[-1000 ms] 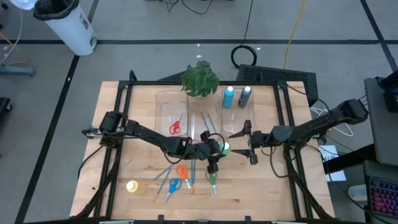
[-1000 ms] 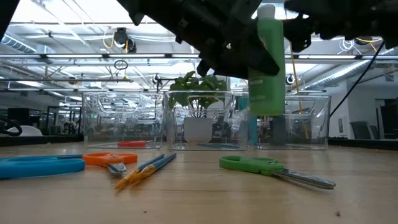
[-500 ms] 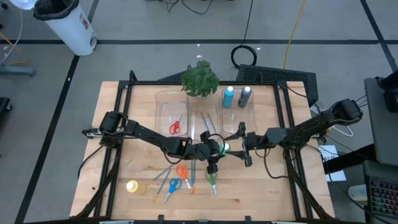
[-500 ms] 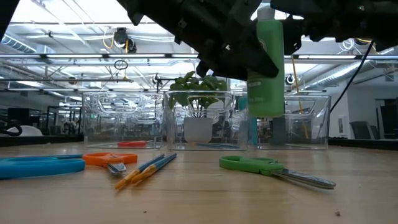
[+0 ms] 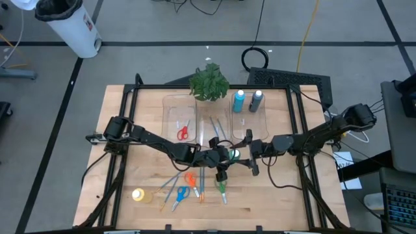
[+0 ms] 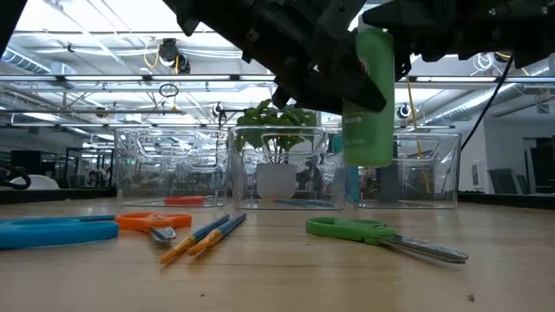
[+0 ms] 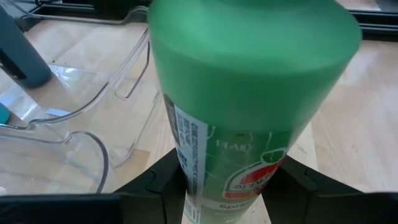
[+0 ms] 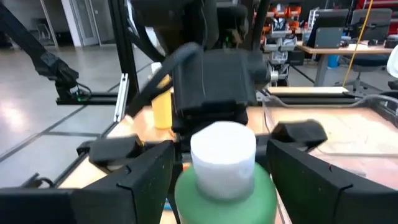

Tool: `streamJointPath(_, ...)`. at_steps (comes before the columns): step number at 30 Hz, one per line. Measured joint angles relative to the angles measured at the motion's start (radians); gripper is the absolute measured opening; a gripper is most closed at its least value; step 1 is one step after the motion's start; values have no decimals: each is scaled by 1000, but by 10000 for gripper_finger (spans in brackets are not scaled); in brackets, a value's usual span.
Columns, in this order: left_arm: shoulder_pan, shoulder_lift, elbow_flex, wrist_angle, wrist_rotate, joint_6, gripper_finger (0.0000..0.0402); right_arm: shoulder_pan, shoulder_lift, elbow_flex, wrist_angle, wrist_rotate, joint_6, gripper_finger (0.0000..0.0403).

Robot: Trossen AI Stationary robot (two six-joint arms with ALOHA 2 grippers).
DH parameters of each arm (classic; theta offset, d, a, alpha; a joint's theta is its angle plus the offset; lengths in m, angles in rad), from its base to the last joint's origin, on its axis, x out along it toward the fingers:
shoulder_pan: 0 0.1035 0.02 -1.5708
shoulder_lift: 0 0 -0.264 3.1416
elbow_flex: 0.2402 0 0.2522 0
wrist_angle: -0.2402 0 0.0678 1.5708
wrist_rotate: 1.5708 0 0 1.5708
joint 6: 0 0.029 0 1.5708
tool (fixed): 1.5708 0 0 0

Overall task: Pick & Place Paint Supplies
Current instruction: Put the green paint bottle into the right transparent bin

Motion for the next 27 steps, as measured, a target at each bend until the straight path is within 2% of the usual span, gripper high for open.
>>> streamJointPath(6,0,0,0,-2,0,0,170,0,-17,0,-19,0,1,218)
streamJointPath(17,0,0,0,-5,1,-9,170,0,-27,0,-34,-3,-7,110)
streamJointPath(23,0,0,0,-5,30,-45,176,0,-27,0,-38,-4,2,108)
streamJointPath(27,0,0,0,-5,45,-44,212,0,-29,0,-41,-4,6,112)
